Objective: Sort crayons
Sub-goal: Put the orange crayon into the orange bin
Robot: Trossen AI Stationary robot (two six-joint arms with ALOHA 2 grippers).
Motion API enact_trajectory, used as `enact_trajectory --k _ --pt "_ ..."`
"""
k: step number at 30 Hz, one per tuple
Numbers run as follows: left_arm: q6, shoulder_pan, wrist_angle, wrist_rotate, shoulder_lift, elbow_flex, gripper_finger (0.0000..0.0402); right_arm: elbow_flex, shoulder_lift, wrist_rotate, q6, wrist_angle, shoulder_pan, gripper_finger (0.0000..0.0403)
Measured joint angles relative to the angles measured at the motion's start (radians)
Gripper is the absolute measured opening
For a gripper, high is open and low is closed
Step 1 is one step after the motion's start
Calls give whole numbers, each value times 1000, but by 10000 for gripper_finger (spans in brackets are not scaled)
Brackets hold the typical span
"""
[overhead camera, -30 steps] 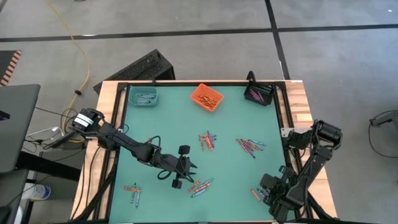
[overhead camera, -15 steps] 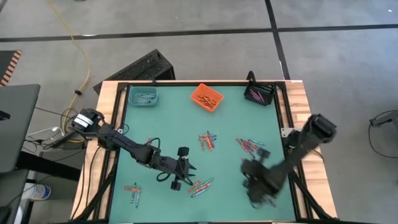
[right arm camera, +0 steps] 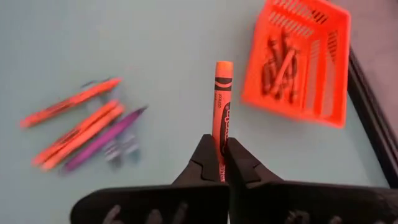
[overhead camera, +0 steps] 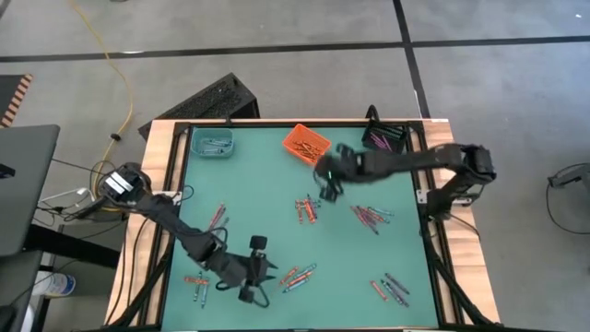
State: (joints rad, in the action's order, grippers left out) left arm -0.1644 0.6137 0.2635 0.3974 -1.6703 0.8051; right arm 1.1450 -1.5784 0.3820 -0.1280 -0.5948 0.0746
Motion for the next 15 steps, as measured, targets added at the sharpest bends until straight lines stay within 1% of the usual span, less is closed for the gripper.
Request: enact_trajectory --k 4,7,11,15 --pt "-36 63 -4 71 0 0 107 0 -50 -151 115 113 175 0" --pt "-63 101 -4 136 0 0 107 0 -82 -256 169 204 265 0" --pt "-95 137 -3 213 0 0 107 24 -129 -333 208 294 348 0" --pt "-132 152 -5 247 0 0 107 70 -183 -411 219 350 401 0"
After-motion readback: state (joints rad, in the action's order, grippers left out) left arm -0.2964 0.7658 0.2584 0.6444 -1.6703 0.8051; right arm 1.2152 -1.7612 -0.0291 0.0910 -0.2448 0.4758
